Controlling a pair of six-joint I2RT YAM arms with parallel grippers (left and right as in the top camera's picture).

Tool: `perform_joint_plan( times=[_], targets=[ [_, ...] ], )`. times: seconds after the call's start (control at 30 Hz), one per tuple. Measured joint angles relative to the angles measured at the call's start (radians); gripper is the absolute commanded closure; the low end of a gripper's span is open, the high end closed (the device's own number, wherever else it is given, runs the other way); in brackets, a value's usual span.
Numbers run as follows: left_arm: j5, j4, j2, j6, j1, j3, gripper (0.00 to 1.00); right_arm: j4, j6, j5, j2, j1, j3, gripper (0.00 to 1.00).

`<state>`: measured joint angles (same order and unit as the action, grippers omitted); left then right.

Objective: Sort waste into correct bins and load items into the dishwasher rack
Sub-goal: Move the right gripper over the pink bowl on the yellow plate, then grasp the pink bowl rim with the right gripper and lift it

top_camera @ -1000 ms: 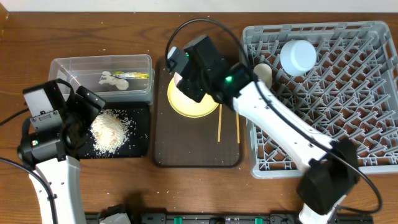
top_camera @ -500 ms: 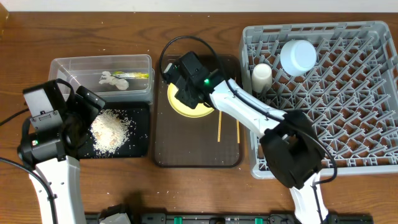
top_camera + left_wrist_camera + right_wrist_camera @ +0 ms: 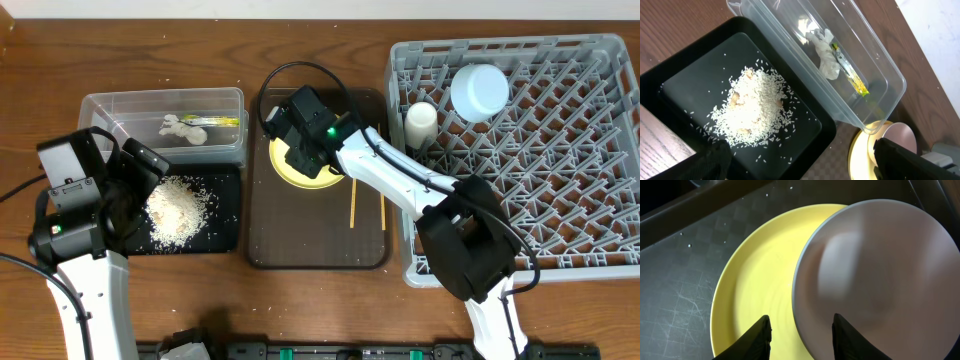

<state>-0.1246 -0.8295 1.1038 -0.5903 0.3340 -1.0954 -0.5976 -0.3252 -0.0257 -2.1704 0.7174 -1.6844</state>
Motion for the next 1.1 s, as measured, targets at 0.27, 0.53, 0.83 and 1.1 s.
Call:
perform_joint_plan(
  times=[0.27,0.53,0.83,1.1],
  targets=[
    [0.0,0.0,0.0,-0.001,0.0,0.0,0.06,-0.048,0.002,0.0,0.0,0.0,0.0,0.67],
    [0.0,0.0,0.0,-0.002,0.0,0.0,0.06,-0.136,0.051,-0.039,0.0,0.0,0.0,0.64],
    [0.0,0.0,0.0,-0.002,0.0,0.0,0.06,-0.15,0.109,-0.158,0.0,0.0,0.0,0.64],
    [0.0,0.0,0.0,-0.002,0.0,0.0,0.06,-0.151,0.117,-0.164,0.0,0.0,0.0,0.6]
  ],
)
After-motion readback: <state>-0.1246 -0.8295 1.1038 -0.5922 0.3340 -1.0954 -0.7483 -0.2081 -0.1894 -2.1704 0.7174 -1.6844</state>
